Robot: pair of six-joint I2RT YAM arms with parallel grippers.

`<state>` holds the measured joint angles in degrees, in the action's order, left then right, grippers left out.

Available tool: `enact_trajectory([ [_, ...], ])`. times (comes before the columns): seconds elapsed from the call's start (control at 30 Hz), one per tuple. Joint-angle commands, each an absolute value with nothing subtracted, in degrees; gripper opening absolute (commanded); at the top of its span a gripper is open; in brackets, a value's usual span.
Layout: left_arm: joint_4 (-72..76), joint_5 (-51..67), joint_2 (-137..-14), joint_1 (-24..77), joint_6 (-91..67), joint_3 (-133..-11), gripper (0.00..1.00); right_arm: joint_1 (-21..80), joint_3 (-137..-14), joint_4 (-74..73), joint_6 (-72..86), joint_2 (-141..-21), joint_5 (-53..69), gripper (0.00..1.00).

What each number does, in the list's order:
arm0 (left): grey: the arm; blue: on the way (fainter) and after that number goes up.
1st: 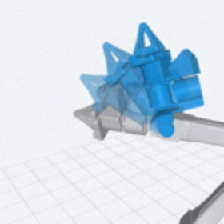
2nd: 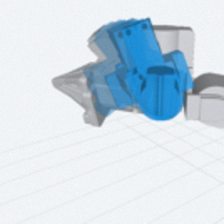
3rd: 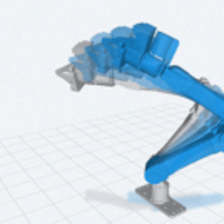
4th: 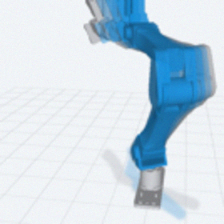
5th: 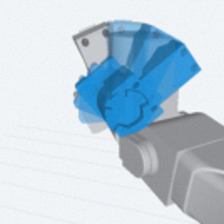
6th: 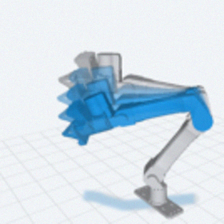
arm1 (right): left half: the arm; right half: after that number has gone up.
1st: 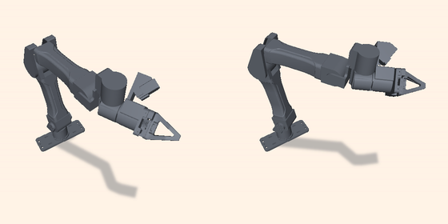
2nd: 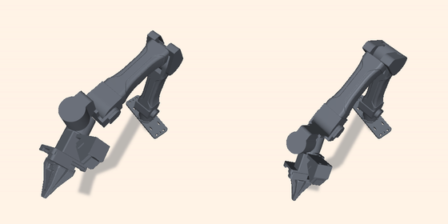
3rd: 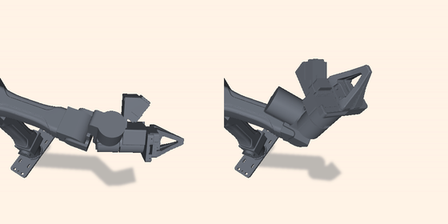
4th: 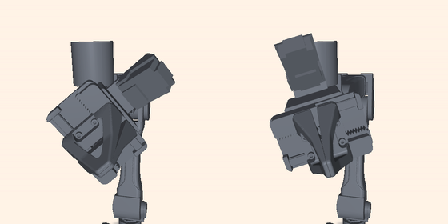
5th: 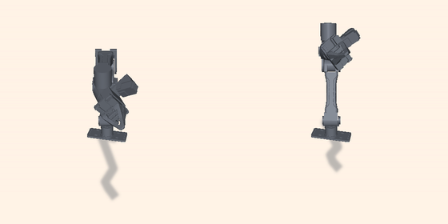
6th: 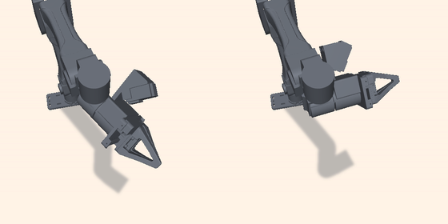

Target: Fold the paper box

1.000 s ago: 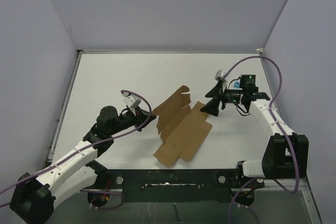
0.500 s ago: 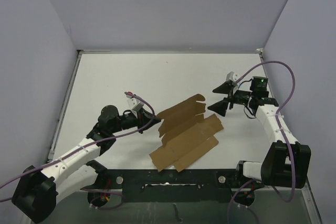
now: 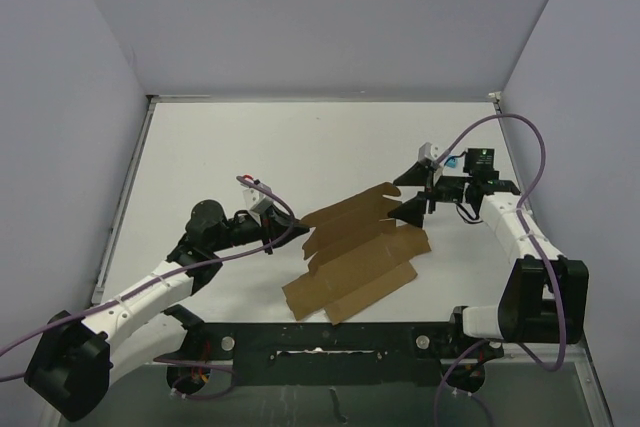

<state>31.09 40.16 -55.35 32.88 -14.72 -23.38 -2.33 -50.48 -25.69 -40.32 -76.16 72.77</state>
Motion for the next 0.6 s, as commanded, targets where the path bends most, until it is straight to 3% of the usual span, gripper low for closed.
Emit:
enact_trajectory([
  [0.0, 36.4, 42.0, -55.5, 32.6, -14.8, -23.4, 0.00, -0.6, -53.4, -29.0, -45.9, -77.2, 75.1, 0.89],
  [0.57, 39.3, 42.4, -55.9, 32.6, -16.0, -22.5, 0.00, 1.9, -54.2, -32.5, -49.4, -78.1, 77.4, 0.53],
])
